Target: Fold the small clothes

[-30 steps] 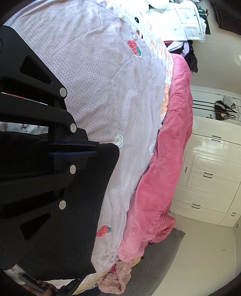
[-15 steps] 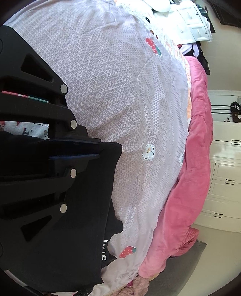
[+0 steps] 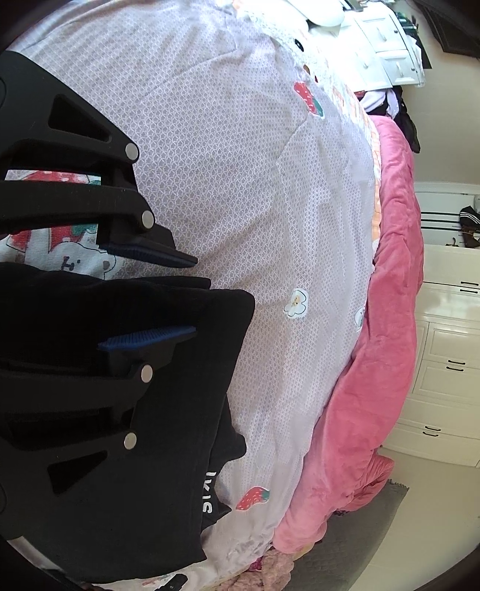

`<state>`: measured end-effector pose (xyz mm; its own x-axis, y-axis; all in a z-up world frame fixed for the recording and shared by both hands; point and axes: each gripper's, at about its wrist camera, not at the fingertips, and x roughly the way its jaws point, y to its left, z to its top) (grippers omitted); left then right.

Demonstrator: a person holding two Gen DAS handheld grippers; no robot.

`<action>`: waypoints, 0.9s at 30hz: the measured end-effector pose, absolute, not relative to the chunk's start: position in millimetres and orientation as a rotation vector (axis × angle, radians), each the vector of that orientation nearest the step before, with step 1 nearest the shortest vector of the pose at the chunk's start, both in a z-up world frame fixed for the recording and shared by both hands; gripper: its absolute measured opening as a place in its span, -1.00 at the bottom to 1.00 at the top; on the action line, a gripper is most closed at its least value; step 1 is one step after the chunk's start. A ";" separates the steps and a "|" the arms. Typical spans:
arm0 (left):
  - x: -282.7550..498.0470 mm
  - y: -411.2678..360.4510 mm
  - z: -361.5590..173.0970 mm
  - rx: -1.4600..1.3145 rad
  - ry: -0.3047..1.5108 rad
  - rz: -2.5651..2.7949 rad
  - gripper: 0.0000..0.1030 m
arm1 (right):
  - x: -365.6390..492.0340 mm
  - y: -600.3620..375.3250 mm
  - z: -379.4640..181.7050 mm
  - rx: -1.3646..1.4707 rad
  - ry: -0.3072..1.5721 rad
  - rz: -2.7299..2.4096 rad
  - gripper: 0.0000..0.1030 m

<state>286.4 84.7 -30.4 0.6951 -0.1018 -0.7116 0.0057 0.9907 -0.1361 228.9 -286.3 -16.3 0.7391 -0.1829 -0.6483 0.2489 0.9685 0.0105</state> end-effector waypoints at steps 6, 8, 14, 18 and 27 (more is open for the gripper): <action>276.6 83.6 -20.5 -0.127 0.785 -0.065 -0.21 | 210.6 -288.5 -3.1 0.103 0.651 -0.225 0.52; 270.9 82.7 -14.6 -0.125 0.771 -0.068 -0.19 | 202.2 -287.7 2.1 0.112 0.629 -0.205 0.56; 247.6 78.6 -1.7 -0.107 0.746 -0.093 0.02 | 183.4 -266.4 13.2 0.108 0.588 -0.113 0.68; 233.5 85.7 1.7 -0.126 0.762 -0.096 0.28 | 173.6 -232.9 18.9 0.087 0.581 0.003 0.73; 205.0 94.2 -9.4 -0.138 0.810 -0.100 0.52 | 151.6 -144.1 3.4 -0.053 0.637 0.197 0.77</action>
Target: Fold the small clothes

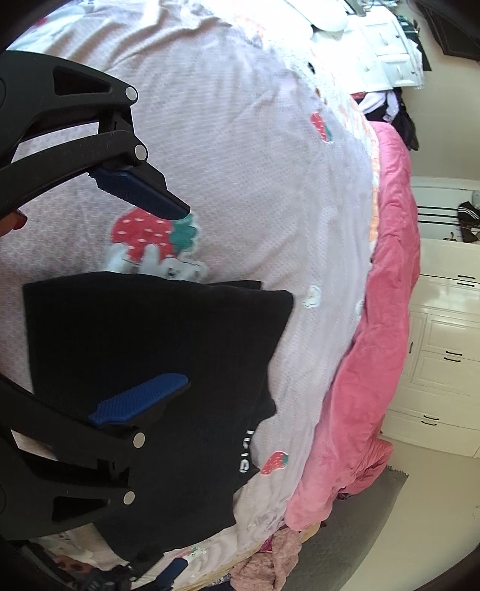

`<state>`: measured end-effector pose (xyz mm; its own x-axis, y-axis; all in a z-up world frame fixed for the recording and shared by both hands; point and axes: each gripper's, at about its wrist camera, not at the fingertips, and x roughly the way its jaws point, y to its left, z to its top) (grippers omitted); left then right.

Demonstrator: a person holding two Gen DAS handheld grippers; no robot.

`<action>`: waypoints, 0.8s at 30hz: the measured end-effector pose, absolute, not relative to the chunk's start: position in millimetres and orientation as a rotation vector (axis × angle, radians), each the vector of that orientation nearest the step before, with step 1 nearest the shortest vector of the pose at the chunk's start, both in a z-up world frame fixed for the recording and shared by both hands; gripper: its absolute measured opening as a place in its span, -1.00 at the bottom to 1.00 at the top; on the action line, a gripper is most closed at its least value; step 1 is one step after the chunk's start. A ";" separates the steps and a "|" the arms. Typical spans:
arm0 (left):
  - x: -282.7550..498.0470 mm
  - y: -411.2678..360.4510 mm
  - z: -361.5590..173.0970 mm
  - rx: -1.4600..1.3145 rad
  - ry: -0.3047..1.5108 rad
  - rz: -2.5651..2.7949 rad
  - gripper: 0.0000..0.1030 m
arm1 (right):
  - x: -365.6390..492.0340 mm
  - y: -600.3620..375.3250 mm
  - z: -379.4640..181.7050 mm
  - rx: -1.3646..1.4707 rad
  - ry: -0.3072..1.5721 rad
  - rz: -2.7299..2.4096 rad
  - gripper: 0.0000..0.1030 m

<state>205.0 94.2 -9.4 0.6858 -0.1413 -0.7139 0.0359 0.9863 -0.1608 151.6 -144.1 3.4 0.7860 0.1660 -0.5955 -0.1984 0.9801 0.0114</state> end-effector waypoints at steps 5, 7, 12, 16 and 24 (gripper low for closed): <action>196.4 93.1 -37.0 -0.085 0.878 -0.061 0.52 | 157.1 -117.9 -27.5 -0.098 0.788 0.201 0.77; 197.7 92.5 -44.0 -0.088 0.889 -0.058 0.53 | 162.5 -114.9 -42.4 -0.126 0.846 0.183 0.78; 194.6 95.2 -33.9 -0.097 0.854 -0.060 0.53 | 154.3 -108.0 -36.5 -0.131 0.807 0.174 0.80; 192.4 100.6 -23.4 -0.104 0.814 -0.036 0.74 | 142.5 -99.4 -24.3 -0.089 0.761 0.212 0.85; 193.8 114.8 -13.6 -0.113 0.773 0.003 0.79 | 128.7 -50.8 -12.5 -0.214 0.677 0.278 0.89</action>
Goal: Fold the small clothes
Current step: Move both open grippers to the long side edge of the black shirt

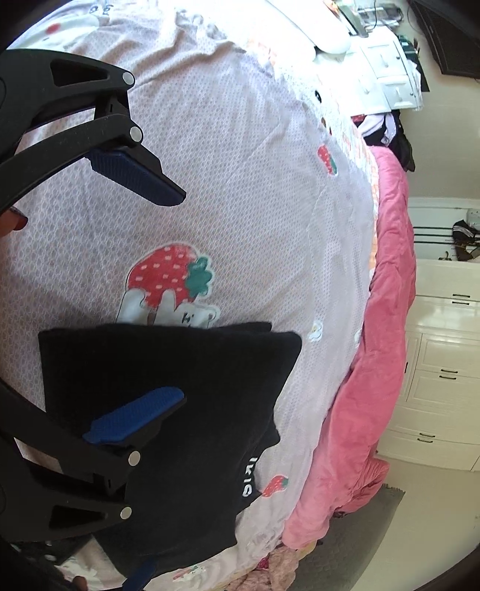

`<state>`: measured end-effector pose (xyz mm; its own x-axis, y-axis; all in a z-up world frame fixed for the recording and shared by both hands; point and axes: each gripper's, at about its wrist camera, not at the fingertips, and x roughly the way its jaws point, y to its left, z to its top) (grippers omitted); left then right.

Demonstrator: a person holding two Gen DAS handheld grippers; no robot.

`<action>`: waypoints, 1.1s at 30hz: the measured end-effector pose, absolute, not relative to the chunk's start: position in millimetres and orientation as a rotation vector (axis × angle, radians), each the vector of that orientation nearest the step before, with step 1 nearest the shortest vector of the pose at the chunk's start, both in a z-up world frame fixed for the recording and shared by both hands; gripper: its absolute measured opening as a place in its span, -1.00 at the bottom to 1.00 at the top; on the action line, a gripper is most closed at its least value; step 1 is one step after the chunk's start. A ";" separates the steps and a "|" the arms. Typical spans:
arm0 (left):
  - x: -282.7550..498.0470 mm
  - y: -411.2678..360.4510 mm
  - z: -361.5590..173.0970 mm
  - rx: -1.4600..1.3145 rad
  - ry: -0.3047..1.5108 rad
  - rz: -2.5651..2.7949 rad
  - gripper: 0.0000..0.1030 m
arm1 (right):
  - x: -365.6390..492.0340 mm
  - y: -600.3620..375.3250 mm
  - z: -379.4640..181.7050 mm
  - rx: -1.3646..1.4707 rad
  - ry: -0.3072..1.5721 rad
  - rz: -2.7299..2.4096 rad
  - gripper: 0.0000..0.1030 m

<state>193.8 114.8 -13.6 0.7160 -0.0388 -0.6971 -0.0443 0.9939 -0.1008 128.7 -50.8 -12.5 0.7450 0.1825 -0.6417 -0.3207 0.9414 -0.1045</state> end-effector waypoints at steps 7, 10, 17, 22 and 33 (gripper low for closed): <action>200.1 131.4 -14.1 -0.128 0.771 0.046 0.80 | 130.5 -3.1 -20.0 -0.317 0.665 0.333 0.89; 201.8 139.5 -13.3 -0.150 0.770 0.057 0.80 | 131.8 14.2 -25.5 -0.360 0.670 0.354 0.89; 206.3 148.9 -16.1 -0.204 0.783 0.053 0.80 | 133.1 39.2 -39.6 -0.451 0.689 0.369 0.89; 210.3 146.7 -17.0 -0.207 0.785 0.048 0.80 | 141.8 47.1 -49.2 -0.481 0.712 0.350 0.89; 229.8 140.7 -19.8 -0.285 0.802 -0.017 0.81 | 162.8 60.2 -56.7 -0.519 0.698 0.347 0.89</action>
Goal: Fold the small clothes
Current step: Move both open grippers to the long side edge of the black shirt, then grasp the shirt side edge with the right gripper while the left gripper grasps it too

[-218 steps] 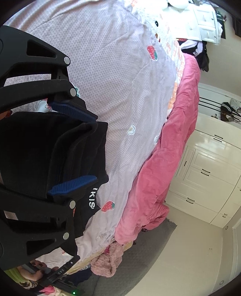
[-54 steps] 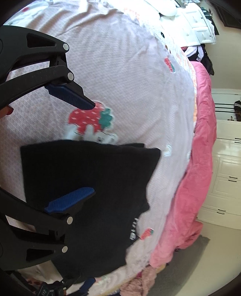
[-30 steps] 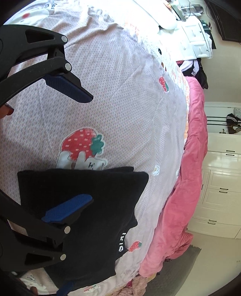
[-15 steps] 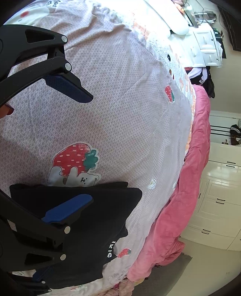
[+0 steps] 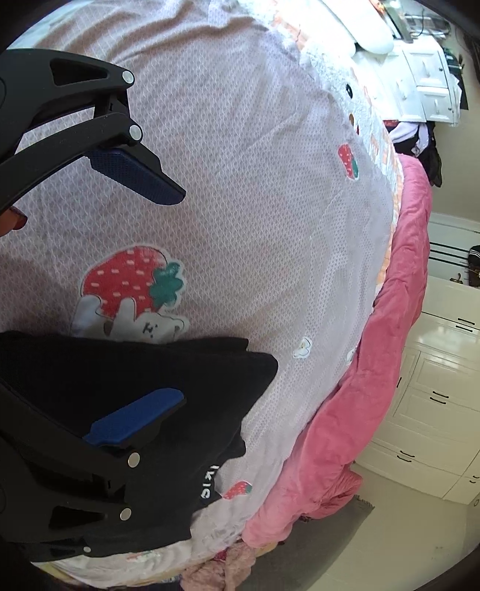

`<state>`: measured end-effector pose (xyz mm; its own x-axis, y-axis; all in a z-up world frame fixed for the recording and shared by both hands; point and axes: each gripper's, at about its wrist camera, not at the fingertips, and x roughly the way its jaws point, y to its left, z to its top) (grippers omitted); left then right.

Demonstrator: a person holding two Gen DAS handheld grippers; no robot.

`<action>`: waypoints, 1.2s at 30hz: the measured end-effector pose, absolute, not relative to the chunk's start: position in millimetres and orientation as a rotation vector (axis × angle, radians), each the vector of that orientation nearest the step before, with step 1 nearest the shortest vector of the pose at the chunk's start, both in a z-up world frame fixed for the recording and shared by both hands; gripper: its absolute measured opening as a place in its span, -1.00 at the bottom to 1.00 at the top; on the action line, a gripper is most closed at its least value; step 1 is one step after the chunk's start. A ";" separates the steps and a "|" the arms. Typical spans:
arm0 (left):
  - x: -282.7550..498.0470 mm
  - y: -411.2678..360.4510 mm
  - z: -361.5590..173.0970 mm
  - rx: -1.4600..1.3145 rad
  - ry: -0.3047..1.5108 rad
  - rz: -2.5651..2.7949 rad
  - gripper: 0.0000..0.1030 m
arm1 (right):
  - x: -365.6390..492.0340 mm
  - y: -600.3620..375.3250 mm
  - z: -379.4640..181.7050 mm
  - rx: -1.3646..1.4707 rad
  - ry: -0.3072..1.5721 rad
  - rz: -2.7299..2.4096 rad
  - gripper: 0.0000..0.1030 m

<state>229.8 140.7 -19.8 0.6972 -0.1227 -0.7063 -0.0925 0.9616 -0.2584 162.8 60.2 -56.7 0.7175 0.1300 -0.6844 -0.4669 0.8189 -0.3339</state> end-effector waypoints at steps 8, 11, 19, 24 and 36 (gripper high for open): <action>243.9 144.1 -29.1 -0.313 0.834 -0.010 0.81 | 173.5 56.9 -53.4 -0.514 0.664 0.353 0.40; 249.2 146.1 -30.8 -0.349 0.842 -0.040 0.81 | 173.5 51.0 -47.8 -0.474 0.648 0.380 -0.21; 282.8 150.0 -53.3 -0.659 0.894 -0.314 0.81 | 186.8 5.6 -31.9 -0.117 0.690 0.500 -0.68; 291.3 143.8 -57.6 -0.728 0.914 -0.381 0.81 | 184.9 3.0 -30.6 -0.088 0.683 0.514 -0.69; 298.5 108.8 -68.1 -0.812 0.961 -0.496 0.27 | 176.3 -7.2 -22.5 -0.043 0.629 0.510 -0.74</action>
<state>298.5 108.8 -68.1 0.4989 -0.6922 -0.5214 0.0236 0.6123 -0.7903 176.3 -7.2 -22.5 0.6899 0.4429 -0.5726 -0.4684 0.8762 0.1134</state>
